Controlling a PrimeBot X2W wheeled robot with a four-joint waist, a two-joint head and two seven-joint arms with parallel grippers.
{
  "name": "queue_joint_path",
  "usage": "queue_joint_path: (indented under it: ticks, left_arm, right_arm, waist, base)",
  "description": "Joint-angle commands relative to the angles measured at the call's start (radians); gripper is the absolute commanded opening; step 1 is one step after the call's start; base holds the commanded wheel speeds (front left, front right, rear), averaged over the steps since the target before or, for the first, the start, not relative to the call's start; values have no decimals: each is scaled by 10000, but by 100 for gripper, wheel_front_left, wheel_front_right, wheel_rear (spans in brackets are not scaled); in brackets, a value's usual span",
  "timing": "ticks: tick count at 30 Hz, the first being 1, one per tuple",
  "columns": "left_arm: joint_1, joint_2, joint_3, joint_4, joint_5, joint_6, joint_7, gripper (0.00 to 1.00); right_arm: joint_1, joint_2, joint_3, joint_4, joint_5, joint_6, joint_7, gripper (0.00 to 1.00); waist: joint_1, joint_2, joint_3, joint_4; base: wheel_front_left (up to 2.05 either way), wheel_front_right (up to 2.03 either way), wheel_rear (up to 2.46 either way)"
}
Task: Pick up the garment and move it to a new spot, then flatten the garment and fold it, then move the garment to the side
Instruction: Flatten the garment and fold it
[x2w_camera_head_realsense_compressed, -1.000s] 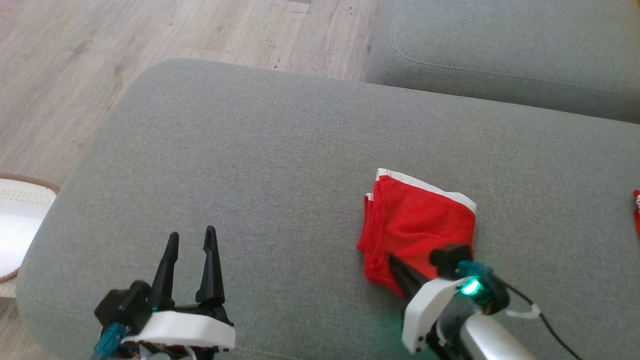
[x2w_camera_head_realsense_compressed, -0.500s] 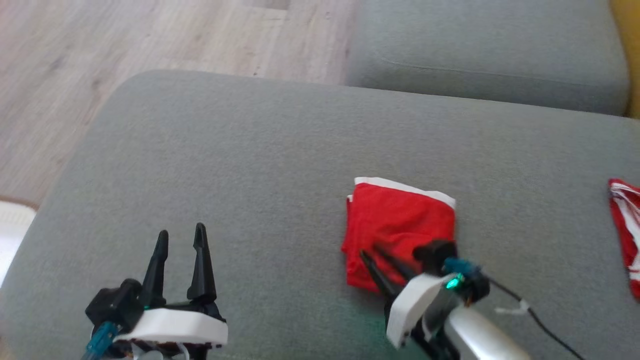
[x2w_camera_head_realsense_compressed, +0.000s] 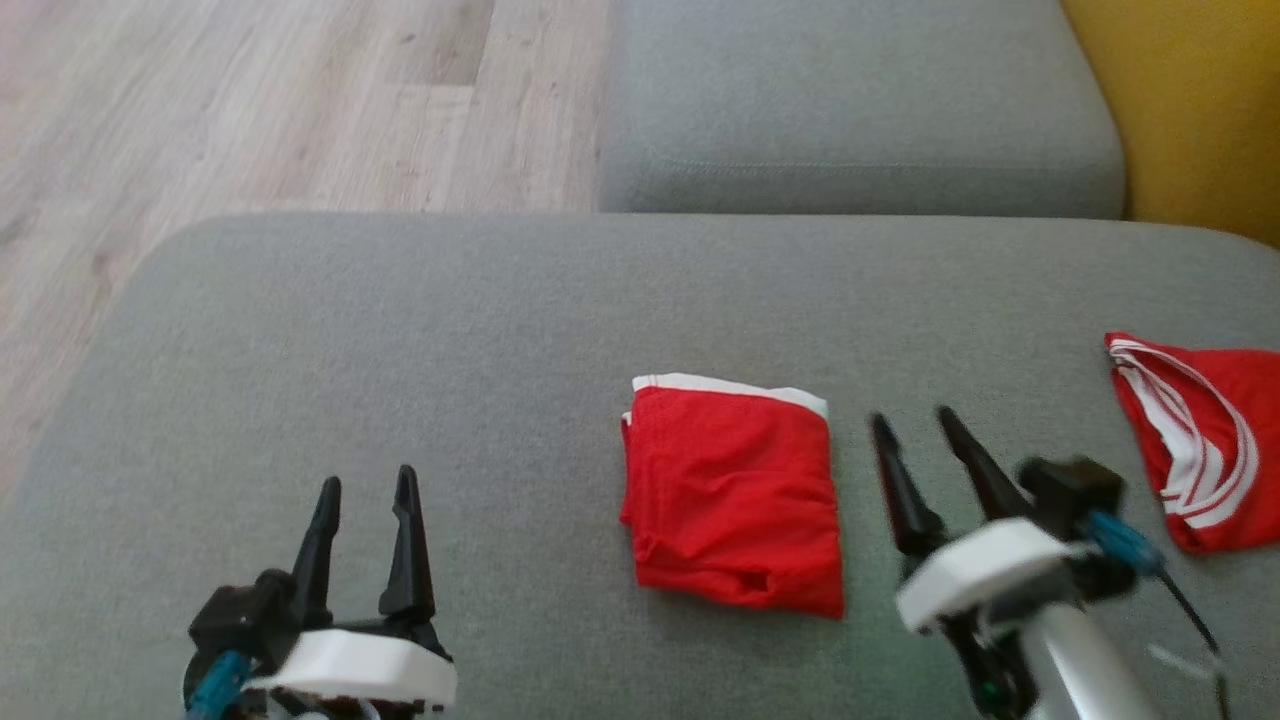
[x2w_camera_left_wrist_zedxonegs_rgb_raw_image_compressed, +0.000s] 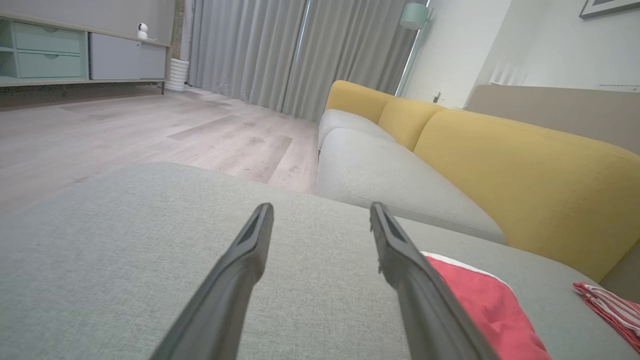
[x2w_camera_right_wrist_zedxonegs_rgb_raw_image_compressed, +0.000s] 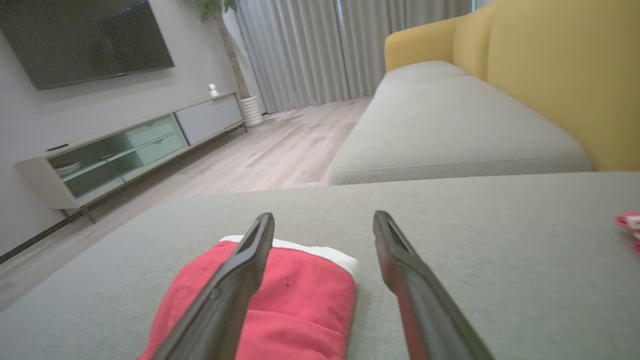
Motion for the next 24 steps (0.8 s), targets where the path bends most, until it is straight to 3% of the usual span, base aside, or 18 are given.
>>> queue_joint_path:
  ticks: [1,9,24]
  left_arm:
    - [-354,30,413,-174,59,-93,-117,100]
    - [102,193,156,625,333,-314,-85,100]
    - [154,593,72,1252,379,-234,258,100]
  right_arm:
    - [-68,83,-64,-522,-101,65,-49,100]
    - [1457,83,-1440,-1525,-440,65,-39,100]
    - [2099,84,-1566,-1881,-839,65,246,100]
  waist:
    - [0,0,-99,-67]
    - [0,0,-315,-153]
    - [0,0,-534,-85]
  base:
    - [0,0,0]
    - [0,0,0]
    - [0,0,0]
